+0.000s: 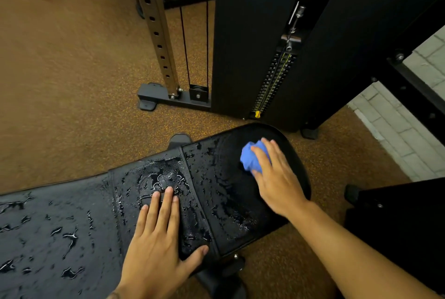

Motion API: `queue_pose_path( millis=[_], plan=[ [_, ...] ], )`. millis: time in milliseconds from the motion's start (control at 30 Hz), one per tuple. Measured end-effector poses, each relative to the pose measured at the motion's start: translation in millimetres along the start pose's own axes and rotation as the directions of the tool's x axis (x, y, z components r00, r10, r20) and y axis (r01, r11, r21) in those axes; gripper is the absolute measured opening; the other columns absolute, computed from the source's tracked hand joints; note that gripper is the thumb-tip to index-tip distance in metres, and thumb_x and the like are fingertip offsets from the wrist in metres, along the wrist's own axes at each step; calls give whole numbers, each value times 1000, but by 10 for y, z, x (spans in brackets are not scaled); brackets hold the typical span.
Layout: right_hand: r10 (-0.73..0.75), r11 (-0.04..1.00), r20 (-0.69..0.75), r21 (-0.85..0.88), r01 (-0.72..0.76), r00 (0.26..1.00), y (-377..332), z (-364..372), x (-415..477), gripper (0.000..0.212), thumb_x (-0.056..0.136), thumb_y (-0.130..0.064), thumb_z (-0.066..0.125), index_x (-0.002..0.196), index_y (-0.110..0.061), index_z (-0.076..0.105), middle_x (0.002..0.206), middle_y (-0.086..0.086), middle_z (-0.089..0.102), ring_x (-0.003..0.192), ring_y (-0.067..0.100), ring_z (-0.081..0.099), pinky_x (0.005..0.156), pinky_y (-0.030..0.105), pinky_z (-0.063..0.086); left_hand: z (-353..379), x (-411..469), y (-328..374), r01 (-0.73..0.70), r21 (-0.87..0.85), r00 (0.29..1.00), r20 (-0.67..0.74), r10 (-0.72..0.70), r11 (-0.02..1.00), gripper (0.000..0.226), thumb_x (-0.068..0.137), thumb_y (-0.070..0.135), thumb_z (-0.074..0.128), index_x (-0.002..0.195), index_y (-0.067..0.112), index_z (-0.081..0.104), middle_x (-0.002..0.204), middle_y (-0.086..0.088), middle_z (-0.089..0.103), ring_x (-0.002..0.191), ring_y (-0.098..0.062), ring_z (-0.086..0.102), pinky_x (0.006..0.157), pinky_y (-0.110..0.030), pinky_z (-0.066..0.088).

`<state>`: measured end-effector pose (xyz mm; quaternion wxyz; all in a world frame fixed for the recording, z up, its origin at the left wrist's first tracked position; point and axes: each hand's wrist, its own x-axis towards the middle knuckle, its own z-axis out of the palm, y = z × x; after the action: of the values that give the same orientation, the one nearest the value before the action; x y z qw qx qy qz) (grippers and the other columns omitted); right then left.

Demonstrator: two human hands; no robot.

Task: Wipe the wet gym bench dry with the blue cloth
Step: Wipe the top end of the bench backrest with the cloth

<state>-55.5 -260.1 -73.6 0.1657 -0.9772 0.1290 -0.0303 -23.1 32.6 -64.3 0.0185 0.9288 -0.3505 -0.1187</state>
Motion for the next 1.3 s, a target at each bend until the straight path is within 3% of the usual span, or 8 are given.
queue_pose_path(
  millis=[167, 433, 533, 633, 767, 1033, 1167, 1300],
  plan=[
    [68, 998, -49, -11, -69, 996, -347, 161, 623, 54, 95, -24, 51, 144, -14, 30, 152, 20, 24, 141, 43, 16, 114, 54, 23, -73, 12, 10, -7, 28, 1000, 0, 7, 1000, 108, 78, 83, 35, 146, 0, 30, 158, -14, 20, 147, -33, 14, 112, -50, 18],
    [-196, 980, 63, 57, 193, 978, -461, 140, -65, 54, 96, -21, 50, 145, -17, 27, 158, 12, 13, 146, 31, 3, 118, 40, 10, -136, 63, -19, -31, 36, 1000, 5, 31, 999, 111, 77, 86, 32, 148, 1, 27, 159, -12, 16, 147, -32, 11, 114, -49, 15],
    [-97, 995, 39, 33, 96, 994, -233, 24, -120, 54, 98, -24, 46, 147, -19, 24, 160, 7, 8, 147, 27, 0, 116, 36, 6, -135, 65, -23, -31, 34, 999, -4, 31, 999, 111, 77, 87, 30, 148, 2, 26, 160, -11, 15, 148, -31, 9, 114, -49, 15],
    [32, 999, -13, -6, -32, 999, -139, 21, 191, 54, 97, -23, 47, 146, -17, 26, 158, 13, 14, 146, 33, 6, 118, 46, 16, -128, 64, -28, -31, 36, 999, -10, 31, 999, 111, 77, 87, 28, 149, 3, 24, 160, -11, 13, 148, -30, 7, 116, -49, 14],
    [64, 998, -41, 4, -64, 997, -347, 180, 471, 52, 97, -22, 48, 145, -14, 29, 154, 18, 20, 142, 42, 11, 115, 53, 19, -122, 61, -18, -13, 36, 1000, -16, 14, 999, 111, 78, 88, 26, 151, 4, 20, 161, -10, 8, 148, -29, 2, 118, -49, 13],
    [-239, 969, 66, 74, 234, 969, -453, 135, -408, 53, 95, -19, 50, 144, -20, 30, 158, 8, 15, 146, 27, 4, 116, 38, 12, -150, 158, -46, 1, 22, 1000, -4, -1, 1000, 115, 74, 90, 23, 152, 5, 16, 161, -9, 5, 148, -28, -1, 120, -47, 9],
    [-38, 999, -1, 34, 38, 999, -150, 46, -223, 54, 96, -22, 48, 146, -21, 27, 158, 9, 13, 146, 29, 6, 117, 44, 17, -167, 163, -59, -7, -1, 1000, -24, 7, 1000, 116, 74, 91, 19, 152, 7, 7, 161, -7, -4, 148, -27, -10, 120, -45, 2],
    [88, 996, -84, 14, -87, 993, -287, 162, 377, 54, 96, -20, 49, 146, -17, 30, 155, 15, 20, 143, 40, 12, 115, 51, 18, -146, 157, -50, -7, -18, 999, -46, 6, 1000, 115, 75, 90, 25, 151, 5, 15, 161, -8, 4, 148, -28, -3, 120, -47, 7]
  ],
)
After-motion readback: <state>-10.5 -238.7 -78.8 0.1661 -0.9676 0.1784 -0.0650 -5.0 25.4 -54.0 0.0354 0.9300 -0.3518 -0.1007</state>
